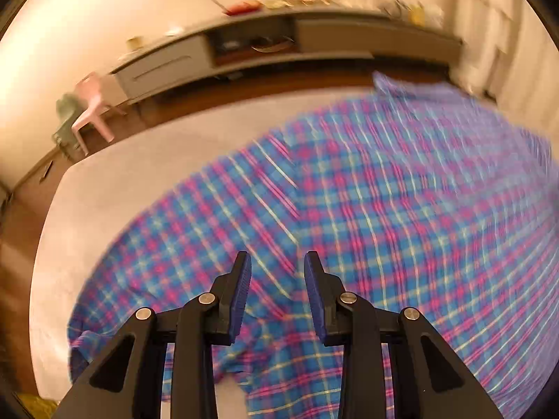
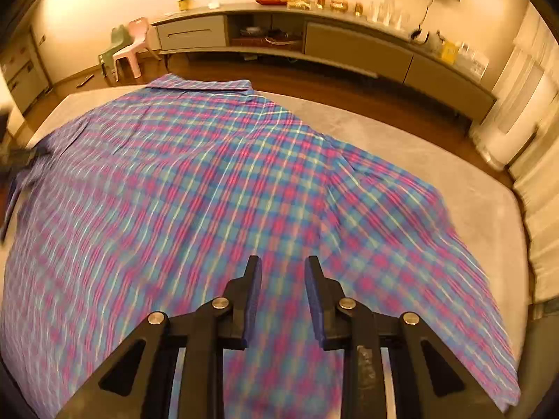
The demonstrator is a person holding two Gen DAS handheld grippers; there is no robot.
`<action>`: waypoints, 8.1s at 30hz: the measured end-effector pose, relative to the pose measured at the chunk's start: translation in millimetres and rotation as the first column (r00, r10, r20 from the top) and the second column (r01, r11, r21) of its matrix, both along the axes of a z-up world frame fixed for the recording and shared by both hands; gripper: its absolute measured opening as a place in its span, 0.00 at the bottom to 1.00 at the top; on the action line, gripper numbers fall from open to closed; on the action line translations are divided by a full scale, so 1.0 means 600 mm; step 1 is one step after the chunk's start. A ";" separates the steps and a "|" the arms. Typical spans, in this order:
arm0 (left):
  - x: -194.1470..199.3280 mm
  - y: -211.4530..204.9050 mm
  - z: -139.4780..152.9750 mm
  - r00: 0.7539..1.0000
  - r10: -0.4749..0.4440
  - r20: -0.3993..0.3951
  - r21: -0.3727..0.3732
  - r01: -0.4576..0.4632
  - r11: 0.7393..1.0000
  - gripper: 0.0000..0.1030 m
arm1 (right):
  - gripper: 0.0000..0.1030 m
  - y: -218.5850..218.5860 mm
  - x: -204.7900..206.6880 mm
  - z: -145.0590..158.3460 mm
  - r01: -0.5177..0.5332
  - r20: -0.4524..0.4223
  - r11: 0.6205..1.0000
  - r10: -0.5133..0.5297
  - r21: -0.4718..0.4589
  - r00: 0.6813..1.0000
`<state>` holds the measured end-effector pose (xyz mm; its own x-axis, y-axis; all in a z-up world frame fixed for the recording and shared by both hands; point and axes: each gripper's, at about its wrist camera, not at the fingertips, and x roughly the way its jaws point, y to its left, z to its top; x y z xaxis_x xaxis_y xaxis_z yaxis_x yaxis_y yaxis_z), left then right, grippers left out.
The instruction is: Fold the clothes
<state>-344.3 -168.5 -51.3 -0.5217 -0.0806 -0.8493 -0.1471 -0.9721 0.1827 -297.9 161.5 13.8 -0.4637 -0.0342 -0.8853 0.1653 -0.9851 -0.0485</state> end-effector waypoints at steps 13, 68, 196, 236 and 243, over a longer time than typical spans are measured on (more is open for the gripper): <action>0.085 0.044 -0.009 0.996 -0.084 0.005 0.029 0.084 0.996 0.31 | 0.41 0.004 -0.024 -0.077 0.084 -0.029 0.996 -0.083 0.019 0.996; 0.316 0.738 0.176 0.812 -0.575 -0.102 0.327 0.573 0.751 0.54 | 0.03 0.456 -0.064 -0.578 0.499 -0.054 0.597 -0.674 -0.628 0.737; 0.375 -0.077 0.104 0.976 0.040 -0.214 0.503 0.075 0.861 0.34 | 0.04 -0.058 0.354 0.049 -0.112 -0.114 0.955 0.083 -0.274 0.990; 0.536 -0.447 0.062 0.779 0.619 -0.101 0.730 -0.365 0.578 0.43 | 0.39 -0.965 0.160 -0.115 -0.642 -0.006 0.767 0.642 -0.010 0.767; 0.553 -0.441 0.081 0.771 0.620 -0.146 0.726 -0.342 0.596 0.43 | 0.05 -0.839 0.141 0.019 -0.428 -0.176 0.859 0.392 -0.281 0.903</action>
